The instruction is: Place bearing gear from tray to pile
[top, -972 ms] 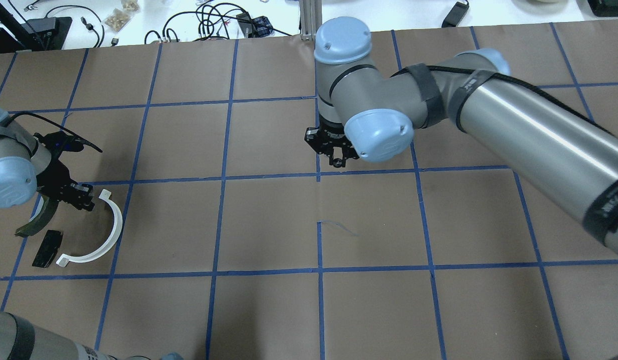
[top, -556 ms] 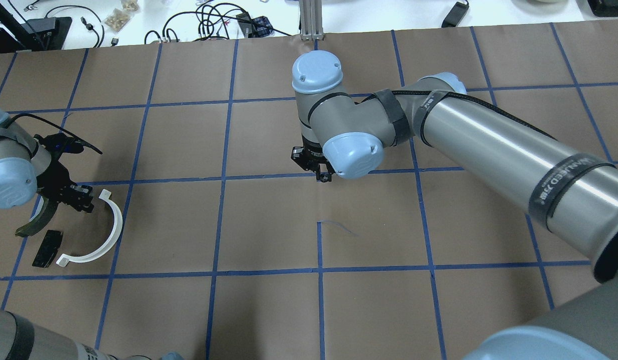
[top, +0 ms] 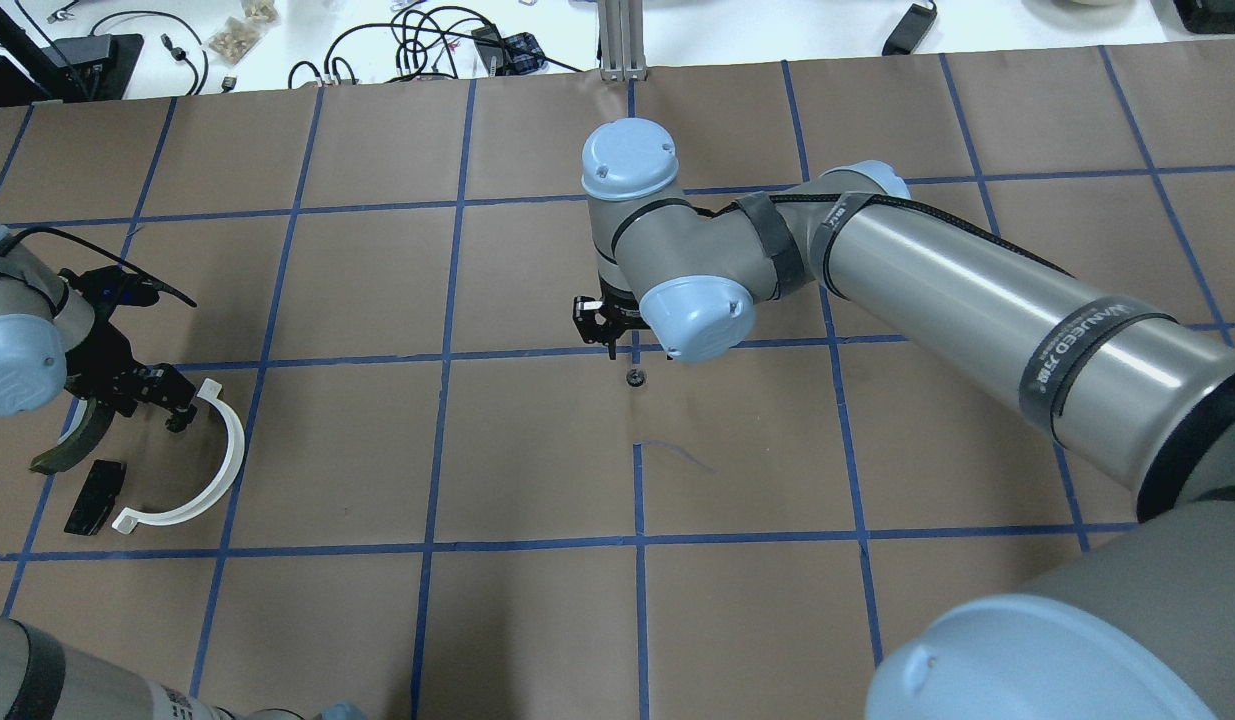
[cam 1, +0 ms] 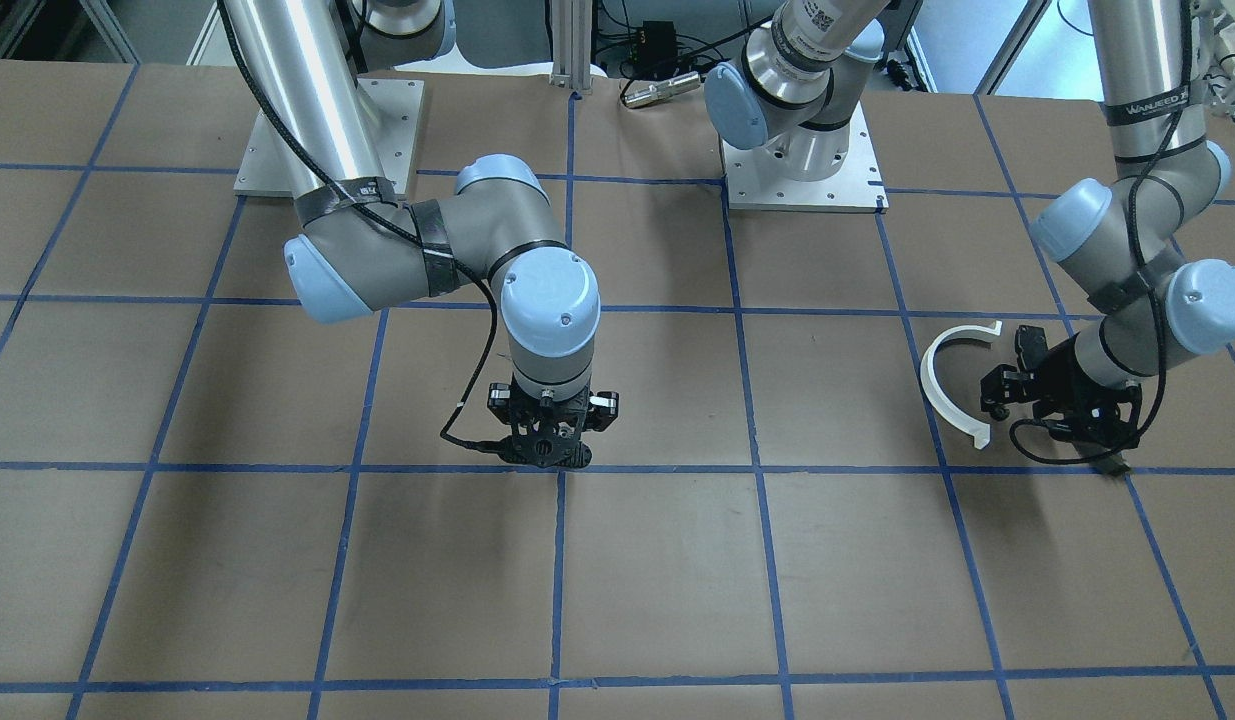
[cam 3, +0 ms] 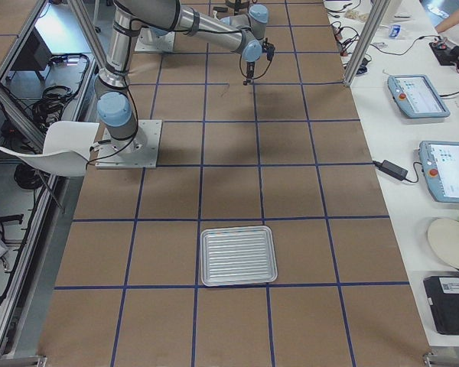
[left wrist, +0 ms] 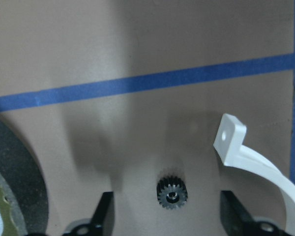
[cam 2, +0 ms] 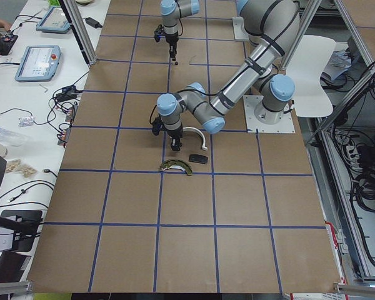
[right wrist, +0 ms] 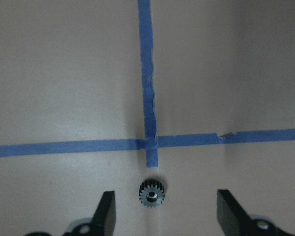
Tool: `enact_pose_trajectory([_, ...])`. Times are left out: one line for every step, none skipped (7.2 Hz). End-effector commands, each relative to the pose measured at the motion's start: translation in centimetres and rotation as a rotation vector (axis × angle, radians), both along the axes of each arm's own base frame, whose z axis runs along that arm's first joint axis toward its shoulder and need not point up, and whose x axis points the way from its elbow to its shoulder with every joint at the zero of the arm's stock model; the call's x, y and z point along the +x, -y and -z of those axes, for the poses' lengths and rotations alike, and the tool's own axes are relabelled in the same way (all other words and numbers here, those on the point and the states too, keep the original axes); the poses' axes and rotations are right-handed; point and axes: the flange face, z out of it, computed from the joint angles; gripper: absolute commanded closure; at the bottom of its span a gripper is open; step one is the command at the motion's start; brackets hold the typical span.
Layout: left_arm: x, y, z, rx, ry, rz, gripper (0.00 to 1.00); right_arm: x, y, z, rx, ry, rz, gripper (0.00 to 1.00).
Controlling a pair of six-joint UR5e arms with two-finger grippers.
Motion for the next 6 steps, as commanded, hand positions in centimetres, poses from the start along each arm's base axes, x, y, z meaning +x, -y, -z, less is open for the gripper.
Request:
enact_pose_trajectory([-2.7,3.2,-4.5,-0.062,0.038,0.056,0.04,-2.7,1.9,-6.8,-0.083,0.042,0.015,0.0])
enact_pose_trajectory([-5.0,4.5,-6.4,-0.072,0.04,0.028,0.04,-6.6,3.8,-11.9,-0.131,0.053,0.082,0.0])
enact_pose_trajectory([-8.8,6.0,-8.6,-0.107,0.058,0.003,0.04,-10.7,4.3,-16.9,-0.102,0.031,0.142,0.0])
enact_pose_trajectory([-13.6,6.9,-10.6,-0.131,0.064,-0.045,0.0,-14.1,4.0,-21.3,-0.087,0.012,0.128,0.0])
enact_pose_trajectory([-19.2,7.4,-12.2,-0.167,0.067,-0.051,0.0,-17.0,2.6,-23.8,-0.053,-0.037,0.052,0.0])
enact_pose_trajectory([-26.1,7.2,-12.6,-0.186,0.062,-0.061,0.0,-19.4,0.4,-27.5,-0.079,-0.065,-0.015,0.0])
